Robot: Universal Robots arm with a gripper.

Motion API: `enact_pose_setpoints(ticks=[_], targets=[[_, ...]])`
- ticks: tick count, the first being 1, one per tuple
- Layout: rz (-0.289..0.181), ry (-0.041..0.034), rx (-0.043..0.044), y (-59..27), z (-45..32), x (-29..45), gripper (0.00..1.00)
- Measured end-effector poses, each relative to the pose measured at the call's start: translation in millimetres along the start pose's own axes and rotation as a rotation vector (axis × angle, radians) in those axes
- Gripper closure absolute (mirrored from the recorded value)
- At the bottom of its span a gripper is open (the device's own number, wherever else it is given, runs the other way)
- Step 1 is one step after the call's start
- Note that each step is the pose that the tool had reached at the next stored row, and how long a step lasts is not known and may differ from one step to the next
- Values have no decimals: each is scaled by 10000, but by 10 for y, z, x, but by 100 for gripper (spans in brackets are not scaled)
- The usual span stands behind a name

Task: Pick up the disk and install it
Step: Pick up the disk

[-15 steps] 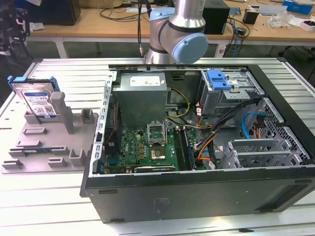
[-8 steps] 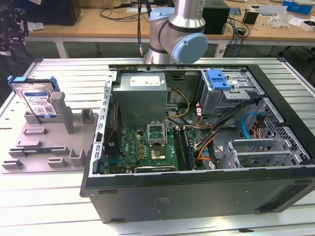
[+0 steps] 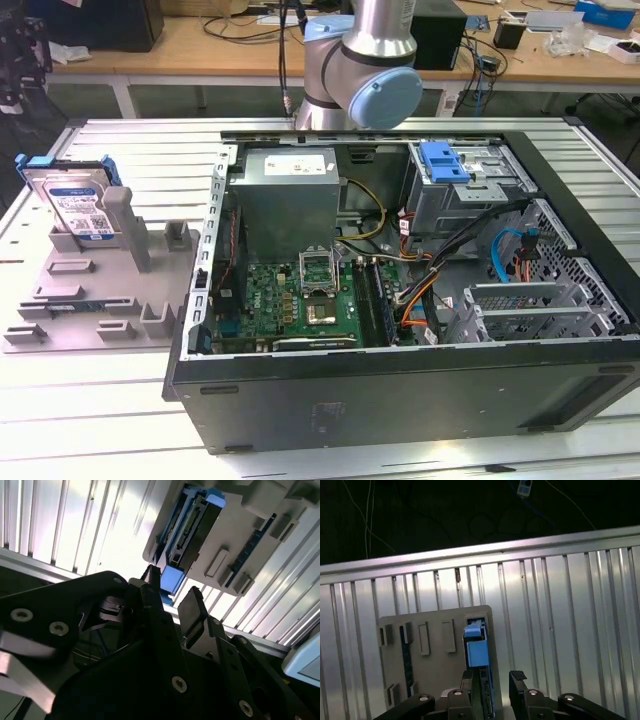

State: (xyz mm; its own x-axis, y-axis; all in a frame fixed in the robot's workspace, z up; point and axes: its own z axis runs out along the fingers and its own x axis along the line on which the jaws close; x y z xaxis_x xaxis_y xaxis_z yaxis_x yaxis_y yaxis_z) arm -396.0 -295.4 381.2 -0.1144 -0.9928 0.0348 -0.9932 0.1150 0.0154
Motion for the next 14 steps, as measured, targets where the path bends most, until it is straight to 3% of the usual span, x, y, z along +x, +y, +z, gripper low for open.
enact_pose_setpoints(ticks=[5, 10, 14], targets=[[-267, 3, 12, 37, 11, 7, 58], [-945, 16, 32, 39, 17, 19, 58], [-954, 15, 36, 38, 18, 28, 58]])
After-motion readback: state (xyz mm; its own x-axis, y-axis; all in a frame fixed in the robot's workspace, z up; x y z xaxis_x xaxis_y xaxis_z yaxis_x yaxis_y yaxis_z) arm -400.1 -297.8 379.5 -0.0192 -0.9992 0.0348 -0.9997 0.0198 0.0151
